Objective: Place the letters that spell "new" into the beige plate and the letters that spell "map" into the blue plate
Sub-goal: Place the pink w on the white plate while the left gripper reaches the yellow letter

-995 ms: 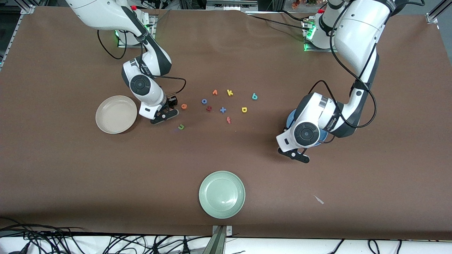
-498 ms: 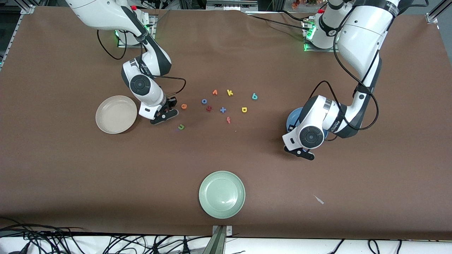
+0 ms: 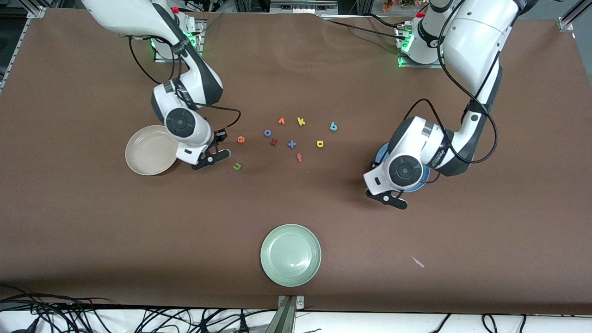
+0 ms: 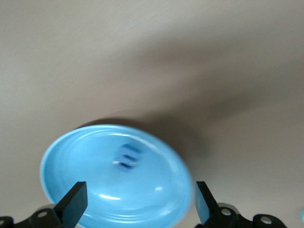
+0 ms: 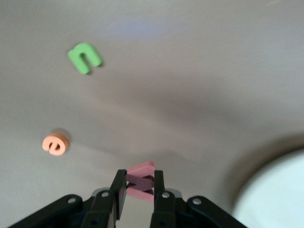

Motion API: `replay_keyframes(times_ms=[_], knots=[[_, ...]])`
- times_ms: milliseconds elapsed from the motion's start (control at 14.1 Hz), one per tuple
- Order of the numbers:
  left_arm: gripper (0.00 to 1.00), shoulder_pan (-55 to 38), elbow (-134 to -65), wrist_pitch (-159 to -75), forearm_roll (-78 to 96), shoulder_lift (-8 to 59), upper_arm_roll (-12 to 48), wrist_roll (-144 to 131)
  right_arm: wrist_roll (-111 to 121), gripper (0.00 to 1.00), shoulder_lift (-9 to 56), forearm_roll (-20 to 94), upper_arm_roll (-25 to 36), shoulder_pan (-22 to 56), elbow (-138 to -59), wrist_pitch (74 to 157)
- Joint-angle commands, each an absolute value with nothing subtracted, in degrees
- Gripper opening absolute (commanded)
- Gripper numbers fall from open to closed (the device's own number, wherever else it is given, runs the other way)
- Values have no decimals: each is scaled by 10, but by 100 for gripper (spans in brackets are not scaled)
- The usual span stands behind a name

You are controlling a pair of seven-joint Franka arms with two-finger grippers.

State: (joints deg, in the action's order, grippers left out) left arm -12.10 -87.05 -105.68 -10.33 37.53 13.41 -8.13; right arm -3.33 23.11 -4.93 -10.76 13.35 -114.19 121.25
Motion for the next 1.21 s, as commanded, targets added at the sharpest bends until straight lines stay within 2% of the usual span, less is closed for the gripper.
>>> replay_keyframes(times_ms=[0, 213, 640, 782, 853, 924, 1137], knots=[[100, -127, -872, -1041, -78, 347, 170, -157, 8, 9, 231, -56, -65, 131, -1105, 1160], [100, -147, -875, -1046, -75, 357, 219, -279, 39, 10, 234, -56, -22, 127, -1104, 1158], [100, -194, -909, -1159, -57, 409, 222, -356, 42, 11, 251, -63, 26, 121, -1104, 1159], [100, -192, -909, -1164, -58, 408, 222, -354, 41, 17, 264, -64, 32, 113, -1105, 1159], [100, -194, -910, -1165, -60, 409, 222, -354, 41, 42, 269, -63, 33, 111, -1105, 1159], [100, -196, -912, -1165, -60, 409, 222, -356, 40, 99, 269, -63, 33, 109, -1105, 1158], [100, -204, -937, -1194, -63, 404, 222, -356, 41, 100, 265, -55, 26, 114, -1066, 1118]])
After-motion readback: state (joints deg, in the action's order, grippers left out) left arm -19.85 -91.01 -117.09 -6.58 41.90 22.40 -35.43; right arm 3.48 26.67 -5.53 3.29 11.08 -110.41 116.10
